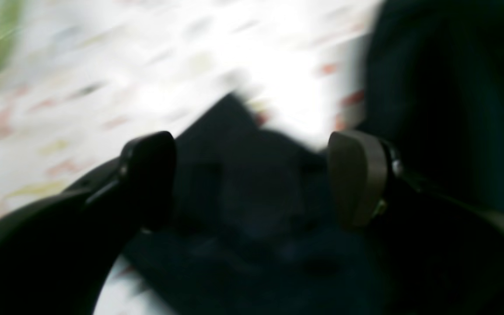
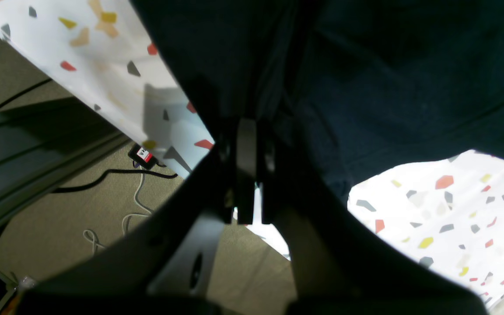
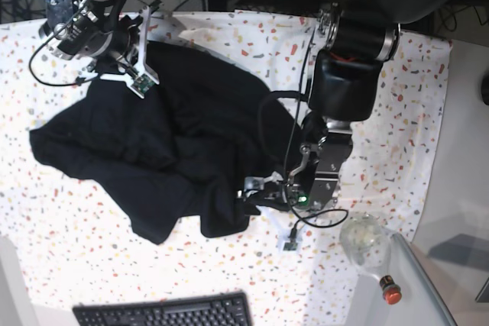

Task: Layout the t-shirt on the table in an organized manner, then fold the t-shirt properly
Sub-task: 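Grasp the hem with the left gripper and lift the shirt high, then hold the shirt with both grippers and lay it flat, stretching apart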

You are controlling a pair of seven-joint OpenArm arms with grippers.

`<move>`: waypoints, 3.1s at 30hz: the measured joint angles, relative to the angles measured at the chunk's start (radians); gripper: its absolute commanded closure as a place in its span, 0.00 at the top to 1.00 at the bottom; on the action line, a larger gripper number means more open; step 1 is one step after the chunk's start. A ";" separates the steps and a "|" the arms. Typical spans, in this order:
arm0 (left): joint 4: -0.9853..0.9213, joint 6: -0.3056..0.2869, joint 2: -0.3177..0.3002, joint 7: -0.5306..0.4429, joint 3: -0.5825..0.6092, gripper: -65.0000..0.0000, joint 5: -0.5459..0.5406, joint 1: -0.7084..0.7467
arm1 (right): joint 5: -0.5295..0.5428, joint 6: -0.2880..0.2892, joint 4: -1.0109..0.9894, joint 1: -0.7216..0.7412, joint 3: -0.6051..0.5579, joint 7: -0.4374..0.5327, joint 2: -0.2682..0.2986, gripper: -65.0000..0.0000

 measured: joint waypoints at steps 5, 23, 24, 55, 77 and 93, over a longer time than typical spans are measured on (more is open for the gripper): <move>-0.148 0.012 0.025 -0.012 -0.084 0.78 0.007 -0.058 | 0.000 0.000 0.000 0.000 -0.003 -0.001 -0.003 0.00; -0.186 0.134 0.040 -0.069 -0.127 0.00 0.004 -0.063 | 0.000 0.000 -0.024 0.003 -0.003 0.007 -0.002 0.00; -0.186 0.134 0.039 -0.069 -0.128 0.00 0.004 -0.063 | 0.000 0.000 -0.033 0.004 -0.003 0.006 -0.002 0.00; 0.257 0.134 0.025 0.157 0.023 0.00 0.007 -0.087 | 0.002 0.006 -0.322 0.502 0.150 0.021 0.158 0.00; 0.494 0.188 -0.074 0.180 0.021 0.00 -0.378 -0.226 | 0.038 0.008 -0.183 0.826 0.111 0.024 0.417 0.00; 0.752 0.256 -0.275 0.091 0.032 0.00 -0.275 0.527 | 0.002 -0.072 -0.247 0.124 0.194 0.202 0.014 0.00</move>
